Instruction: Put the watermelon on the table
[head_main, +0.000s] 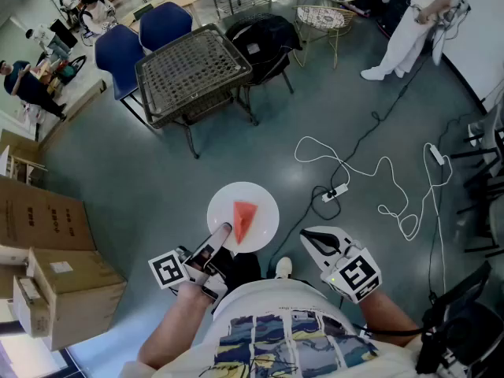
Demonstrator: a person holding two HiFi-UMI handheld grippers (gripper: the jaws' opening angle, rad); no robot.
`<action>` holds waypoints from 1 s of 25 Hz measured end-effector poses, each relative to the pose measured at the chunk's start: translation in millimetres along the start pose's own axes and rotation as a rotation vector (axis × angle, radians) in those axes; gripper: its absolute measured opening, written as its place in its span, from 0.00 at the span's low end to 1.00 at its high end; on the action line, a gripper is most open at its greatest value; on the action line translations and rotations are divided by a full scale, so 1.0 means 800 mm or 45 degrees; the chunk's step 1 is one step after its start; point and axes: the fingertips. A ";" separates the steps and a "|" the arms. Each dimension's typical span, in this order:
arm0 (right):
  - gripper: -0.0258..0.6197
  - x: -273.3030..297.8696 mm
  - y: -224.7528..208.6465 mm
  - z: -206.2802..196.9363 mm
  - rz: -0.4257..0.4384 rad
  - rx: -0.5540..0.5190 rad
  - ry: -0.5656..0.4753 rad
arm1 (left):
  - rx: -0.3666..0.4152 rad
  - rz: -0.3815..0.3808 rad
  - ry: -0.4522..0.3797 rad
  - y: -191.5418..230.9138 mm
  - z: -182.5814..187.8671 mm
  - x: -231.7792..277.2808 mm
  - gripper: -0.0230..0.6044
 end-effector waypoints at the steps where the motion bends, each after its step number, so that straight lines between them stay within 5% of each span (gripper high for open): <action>1: 0.05 -0.008 0.001 -0.006 -0.003 -0.004 -0.009 | -0.002 0.008 -0.002 0.001 -0.010 0.002 0.08; 15: 0.05 -0.088 0.000 -0.025 -0.071 -0.014 -0.130 | 0.043 0.008 0.005 -0.048 -0.073 0.019 0.08; 25: 0.06 -0.073 -0.022 -0.021 -0.064 -0.045 -0.128 | 0.014 0.026 -0.017 -0.041 -0.054 0.031 0.08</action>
Point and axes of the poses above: the fingertips, and each gripper's own axes: x forward along the fingers, y to its left, z out of its top, and after that the axes turned 15 degrees about z, right-handed
